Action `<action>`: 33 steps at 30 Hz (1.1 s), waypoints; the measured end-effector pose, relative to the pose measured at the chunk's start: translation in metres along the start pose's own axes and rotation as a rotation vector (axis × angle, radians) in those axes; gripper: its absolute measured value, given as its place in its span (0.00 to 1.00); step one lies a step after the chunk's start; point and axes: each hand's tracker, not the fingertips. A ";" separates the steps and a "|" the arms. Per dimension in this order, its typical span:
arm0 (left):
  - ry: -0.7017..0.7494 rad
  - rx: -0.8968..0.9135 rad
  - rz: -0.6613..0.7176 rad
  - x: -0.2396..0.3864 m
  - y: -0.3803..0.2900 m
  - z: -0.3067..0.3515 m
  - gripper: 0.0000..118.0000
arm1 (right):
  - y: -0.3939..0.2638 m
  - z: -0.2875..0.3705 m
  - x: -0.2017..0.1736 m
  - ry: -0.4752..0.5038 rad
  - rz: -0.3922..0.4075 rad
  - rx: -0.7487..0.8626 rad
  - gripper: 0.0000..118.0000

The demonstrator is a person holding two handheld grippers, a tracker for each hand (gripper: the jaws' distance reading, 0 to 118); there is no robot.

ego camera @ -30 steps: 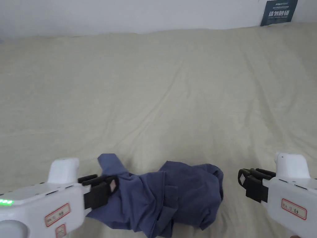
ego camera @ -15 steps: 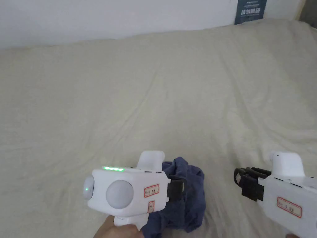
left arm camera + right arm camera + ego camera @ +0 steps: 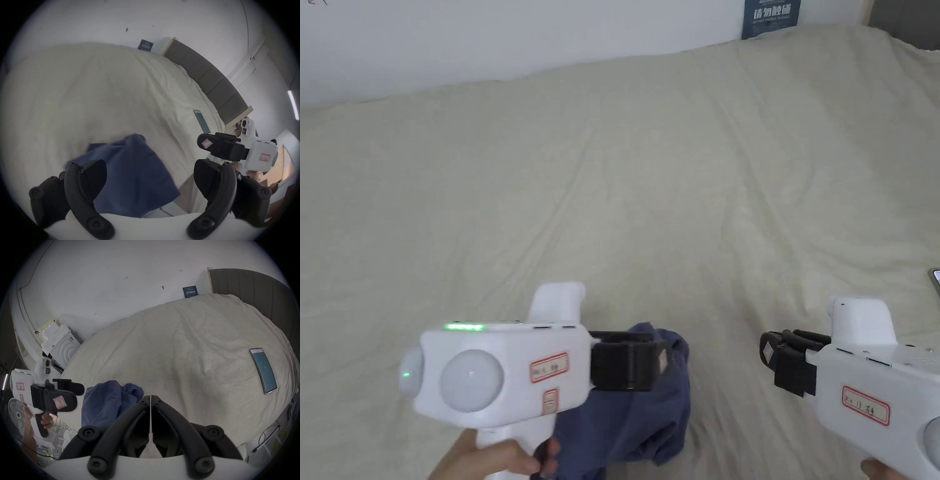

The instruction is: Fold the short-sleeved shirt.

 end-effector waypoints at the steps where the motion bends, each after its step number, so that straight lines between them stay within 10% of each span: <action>1: 0.014 0.025 0.005 -0.006 -0.003 0.009 0.94 | 0.000 0.000 0.000 0.001 0.000 0.001 0.04; 4: 0.066 0.041 0.032 -0.022 -0.012 0.026 0.80 | 0.000 0.000 0.000 0.009 -0.010 0.007 0.04; 6: 0.086 0.066 0.029 -0.030 -0.021 0.033 0.19 | 0.000 0.000 -0.001 0.012 -0.012 0.010 0.04; 7: 0.097 0.082 0.024 -0.033 -0.026 0.032 0.04 | 0.000 0.000 -0.002 0.013 -0.009 0.010 0.04; 33: 0.050 0.070 -0.089 -0.007 -0.066 -0.050 0.00 | -0.006 -0.010 0.017 0.001 -0.040 -0.012 0.04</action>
